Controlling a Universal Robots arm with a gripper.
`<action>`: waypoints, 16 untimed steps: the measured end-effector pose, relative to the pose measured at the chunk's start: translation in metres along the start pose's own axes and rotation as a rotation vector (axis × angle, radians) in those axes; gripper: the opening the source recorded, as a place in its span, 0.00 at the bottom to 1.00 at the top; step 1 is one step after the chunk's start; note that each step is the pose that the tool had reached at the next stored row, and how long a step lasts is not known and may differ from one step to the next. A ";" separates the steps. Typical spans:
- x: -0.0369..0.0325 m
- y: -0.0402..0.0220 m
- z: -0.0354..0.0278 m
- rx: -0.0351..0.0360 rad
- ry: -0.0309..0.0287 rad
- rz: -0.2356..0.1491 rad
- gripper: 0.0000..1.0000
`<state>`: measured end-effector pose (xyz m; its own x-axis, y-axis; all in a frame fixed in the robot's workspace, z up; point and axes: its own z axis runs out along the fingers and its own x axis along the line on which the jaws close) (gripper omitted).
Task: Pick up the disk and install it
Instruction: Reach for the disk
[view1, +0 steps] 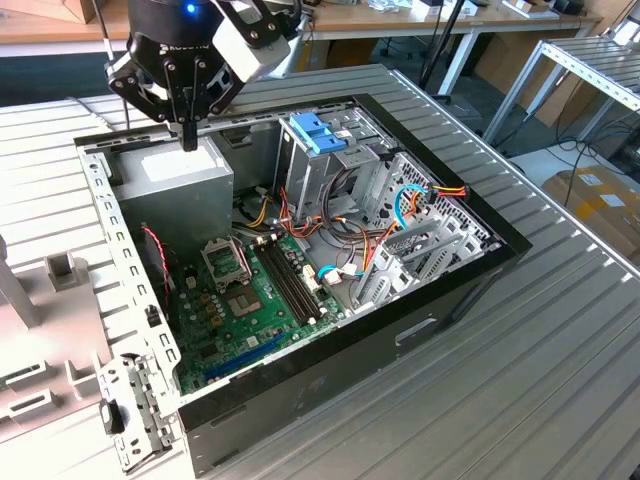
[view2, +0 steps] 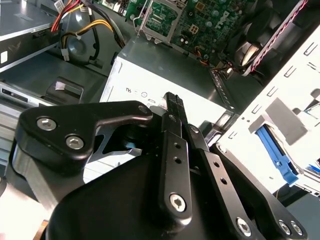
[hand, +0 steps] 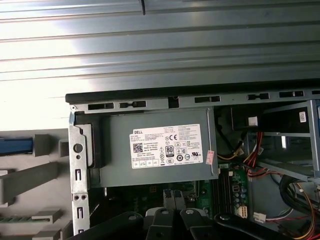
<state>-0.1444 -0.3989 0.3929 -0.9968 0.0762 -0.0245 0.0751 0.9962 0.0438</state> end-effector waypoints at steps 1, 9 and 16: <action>0.0002 0.0000 0.0000 -0.0001 0.0000 0.000 0.11; 0.0021 -0.0002 0.0000 -0.0001 -0.0001 0.000 0.11; 0.0045 -0.0003 -0.0001 0.0000 0.0000 0.000 0.11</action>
<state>-0.1489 -0.3989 0.3929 -0.9968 0.0762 -0.0245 0.0751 0.9962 0.0438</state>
